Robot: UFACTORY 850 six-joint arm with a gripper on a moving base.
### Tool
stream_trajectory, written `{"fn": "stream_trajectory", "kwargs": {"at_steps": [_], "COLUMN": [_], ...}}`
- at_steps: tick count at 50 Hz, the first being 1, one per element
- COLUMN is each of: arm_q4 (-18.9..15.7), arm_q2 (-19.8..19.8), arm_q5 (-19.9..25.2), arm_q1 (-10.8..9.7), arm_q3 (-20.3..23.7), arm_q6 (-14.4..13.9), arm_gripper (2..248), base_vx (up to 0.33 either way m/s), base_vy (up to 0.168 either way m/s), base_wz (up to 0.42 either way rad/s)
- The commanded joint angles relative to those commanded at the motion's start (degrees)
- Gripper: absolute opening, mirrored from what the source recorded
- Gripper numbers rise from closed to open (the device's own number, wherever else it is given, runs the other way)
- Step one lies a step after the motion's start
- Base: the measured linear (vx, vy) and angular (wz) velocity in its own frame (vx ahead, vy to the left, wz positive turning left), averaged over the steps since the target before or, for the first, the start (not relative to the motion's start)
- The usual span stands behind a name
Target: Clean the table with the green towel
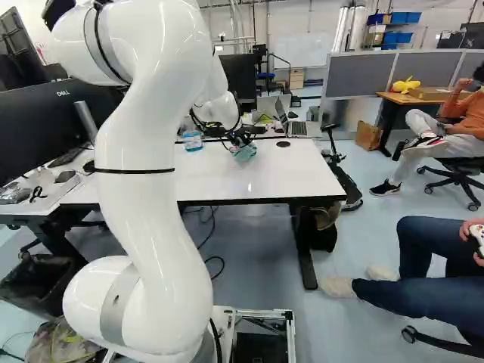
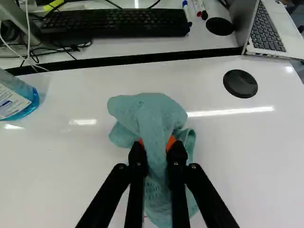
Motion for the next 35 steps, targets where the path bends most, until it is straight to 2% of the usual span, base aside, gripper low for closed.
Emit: {"fn": "stream_trajectory", "kwargs": {"at_steps": [14, 35], "arm_q4": [0.0, 0.0], "arm_q2": [-1.9, -1.9], "arm_q5": [0.9, -0.2], "arm_q1": [0.0, 0.0], "arm_q3": [-0.4, -0.4], "arm_q6": [0.0, 0.0], "arm_gripper": [56, 56], "base_vx": [0.0, 0.0], "base_vy": [0.0, 0.0], "base_wz": [0.0, 0.0]}}
